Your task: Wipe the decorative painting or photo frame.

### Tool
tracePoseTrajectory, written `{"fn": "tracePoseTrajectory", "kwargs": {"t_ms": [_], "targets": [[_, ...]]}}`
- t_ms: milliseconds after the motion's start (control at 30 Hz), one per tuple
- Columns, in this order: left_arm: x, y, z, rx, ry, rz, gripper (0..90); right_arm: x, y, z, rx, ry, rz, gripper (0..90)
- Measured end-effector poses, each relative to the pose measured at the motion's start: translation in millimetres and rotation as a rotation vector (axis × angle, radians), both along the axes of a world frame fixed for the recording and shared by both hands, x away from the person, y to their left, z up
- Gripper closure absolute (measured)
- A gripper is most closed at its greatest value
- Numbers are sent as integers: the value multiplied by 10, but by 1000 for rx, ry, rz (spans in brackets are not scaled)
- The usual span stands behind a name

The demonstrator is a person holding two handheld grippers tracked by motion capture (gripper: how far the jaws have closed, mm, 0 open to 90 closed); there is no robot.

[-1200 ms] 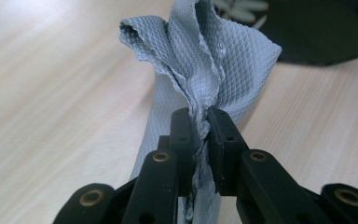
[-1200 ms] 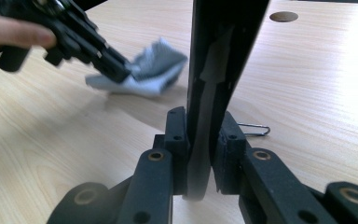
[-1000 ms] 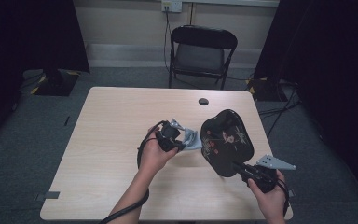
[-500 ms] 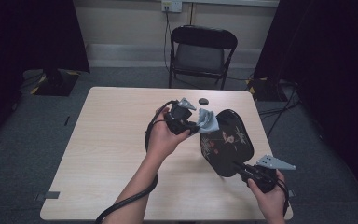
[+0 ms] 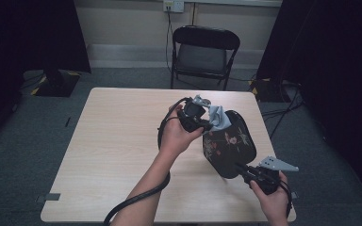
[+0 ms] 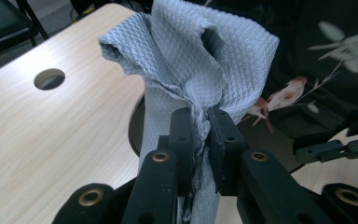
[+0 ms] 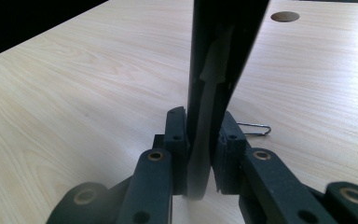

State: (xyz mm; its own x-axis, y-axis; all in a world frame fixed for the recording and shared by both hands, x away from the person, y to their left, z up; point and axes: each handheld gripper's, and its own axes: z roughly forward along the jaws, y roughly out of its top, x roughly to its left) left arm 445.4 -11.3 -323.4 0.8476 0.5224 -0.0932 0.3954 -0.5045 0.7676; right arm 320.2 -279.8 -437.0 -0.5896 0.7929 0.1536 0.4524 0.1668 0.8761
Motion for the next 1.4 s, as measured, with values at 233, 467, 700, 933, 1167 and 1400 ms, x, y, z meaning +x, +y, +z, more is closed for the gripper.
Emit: {"fn": "tracePoseTrajectory", "kwargs": {"t_ms": [233,467,700,933,1167,1400], "targets": [[8,-73,-227,19,25,-7,808,4,-1,1,2,1,1,786],[-4,-115,-431,57,47,-17,808,5,-3,1,1,1,3,786],[-30,-132,-683,91,84,-14,807,6,2,3,1,1,2,785],[-62,-132,-926,127,119,-23,807,7,1,3,2,1,1,785],[-116,-138,-1106,161,140,-37,807,6,6,5,-1,0,1,785],[-178,-154,-1181,227,155,-60,805,4,11,7,-5,-1,0,784]]}}
